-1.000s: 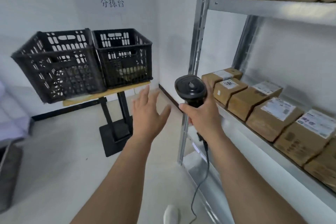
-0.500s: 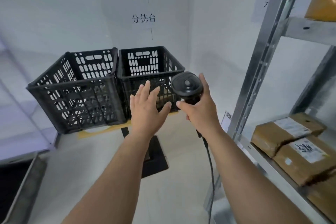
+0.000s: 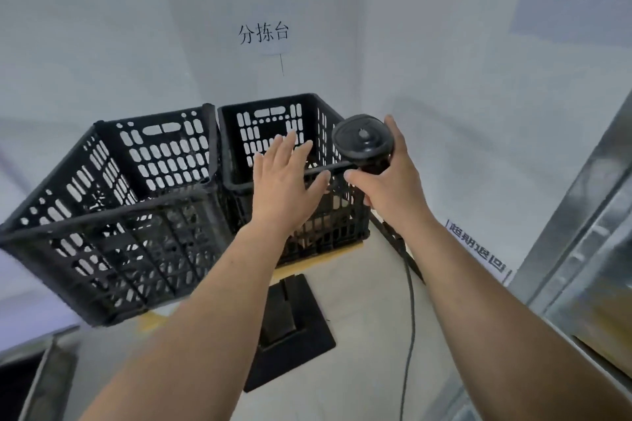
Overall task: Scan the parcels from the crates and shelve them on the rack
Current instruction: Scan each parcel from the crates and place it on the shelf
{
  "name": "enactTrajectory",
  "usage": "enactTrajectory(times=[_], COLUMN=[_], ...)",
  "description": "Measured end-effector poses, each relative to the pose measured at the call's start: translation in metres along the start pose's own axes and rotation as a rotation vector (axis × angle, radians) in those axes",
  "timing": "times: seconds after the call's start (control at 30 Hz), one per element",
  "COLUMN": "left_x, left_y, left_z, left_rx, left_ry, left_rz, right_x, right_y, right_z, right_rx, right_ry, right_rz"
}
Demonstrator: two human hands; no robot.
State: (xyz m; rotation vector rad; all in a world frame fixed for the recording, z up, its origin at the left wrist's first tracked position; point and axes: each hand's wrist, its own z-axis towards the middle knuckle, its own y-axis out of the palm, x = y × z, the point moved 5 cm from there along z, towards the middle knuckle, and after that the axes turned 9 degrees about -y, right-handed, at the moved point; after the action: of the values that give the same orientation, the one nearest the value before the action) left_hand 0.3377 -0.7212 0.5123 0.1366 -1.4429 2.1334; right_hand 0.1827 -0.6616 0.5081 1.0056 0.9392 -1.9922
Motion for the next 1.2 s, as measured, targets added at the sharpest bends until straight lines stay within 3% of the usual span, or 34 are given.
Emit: enactTrajectory(times=[0.27, 0.6, 0.9, 1.2], left_x=[-0.005, 0.000, -0.054, -0.091], left_y=[0.018, 0.050, 0.100, 0.140], left_z=[0.098, 0.201, 0.249, 0.284], left_rx=[0.017, 0.042, -0.075, -0.184], left_ry=[0.115, 0.115, 0.029, 0.029], left_rz=[0.039, 0.161, 0.237, 0.325], right_x=[0.014, 0.033, 0.086, 0.142], right_y=[0.013, 0.023, 0.079, 0.117], right_z=[0.091, 0.210, 0.261, 0.291], right_rx=[0.029, -0.050, -0.130, -0.131], right_ry=[0.006, -0.103, -0.078, 0.071], right_rz=[-0.006, -0.050, 0.039, 0.161])
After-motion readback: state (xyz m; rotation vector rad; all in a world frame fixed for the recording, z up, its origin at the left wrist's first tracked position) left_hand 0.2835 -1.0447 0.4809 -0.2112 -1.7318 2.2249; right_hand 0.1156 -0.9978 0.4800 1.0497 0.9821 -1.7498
